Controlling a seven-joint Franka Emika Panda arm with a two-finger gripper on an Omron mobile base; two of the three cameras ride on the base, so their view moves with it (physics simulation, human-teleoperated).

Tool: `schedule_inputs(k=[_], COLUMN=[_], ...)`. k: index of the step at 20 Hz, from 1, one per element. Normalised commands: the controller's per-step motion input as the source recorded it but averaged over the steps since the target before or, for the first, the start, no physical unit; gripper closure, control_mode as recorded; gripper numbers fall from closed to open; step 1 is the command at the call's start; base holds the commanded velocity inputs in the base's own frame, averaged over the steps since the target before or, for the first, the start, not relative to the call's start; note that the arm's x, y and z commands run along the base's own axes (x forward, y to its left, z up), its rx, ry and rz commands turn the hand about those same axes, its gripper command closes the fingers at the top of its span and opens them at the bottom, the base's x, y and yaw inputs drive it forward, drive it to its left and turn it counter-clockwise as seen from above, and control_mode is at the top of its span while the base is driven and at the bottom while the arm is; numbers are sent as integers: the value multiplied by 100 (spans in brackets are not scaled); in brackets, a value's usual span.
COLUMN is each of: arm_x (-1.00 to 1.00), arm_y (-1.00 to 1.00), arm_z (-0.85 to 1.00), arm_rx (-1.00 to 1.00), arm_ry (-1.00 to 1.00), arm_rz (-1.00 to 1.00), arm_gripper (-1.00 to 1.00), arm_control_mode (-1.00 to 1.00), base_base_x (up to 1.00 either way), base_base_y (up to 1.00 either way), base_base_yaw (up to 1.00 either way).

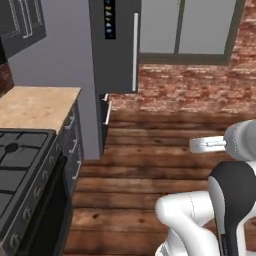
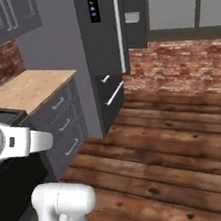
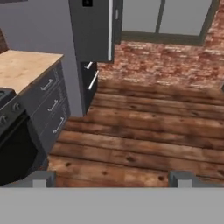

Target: Pick up the mango and banana from the fridge and place one fruit on each plate on the dining counter.

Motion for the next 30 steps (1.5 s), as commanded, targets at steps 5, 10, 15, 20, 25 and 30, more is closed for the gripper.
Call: schedule_inputs(k=[5, 10, 15, 20, 25, 30], arm_x=[0, 0, 0, 0, 0, 0], arm_y=[0, 0, 0, 0, 0, 0], arm_z=[0, 0, 0, 0, 0, 0], arm_rx=[0, 0, 0, 0, 0, 0], arm_ry=[0, 0, 0, 0, 0, 0], arm_rz=[0, 0, 0, 0, 0, 0], arm_gripper=[-100, -100, -100, -100, -100, -100], arm_control_mode=[100, 100, 100, 100, 100, 100], base_base_x=[100, 95, 16, -29, -75, -99], base_base_y=[-25, -8, -6, -34, -72, -100], base_base_yaw=[61, 85, 99, 85, 64, 27])
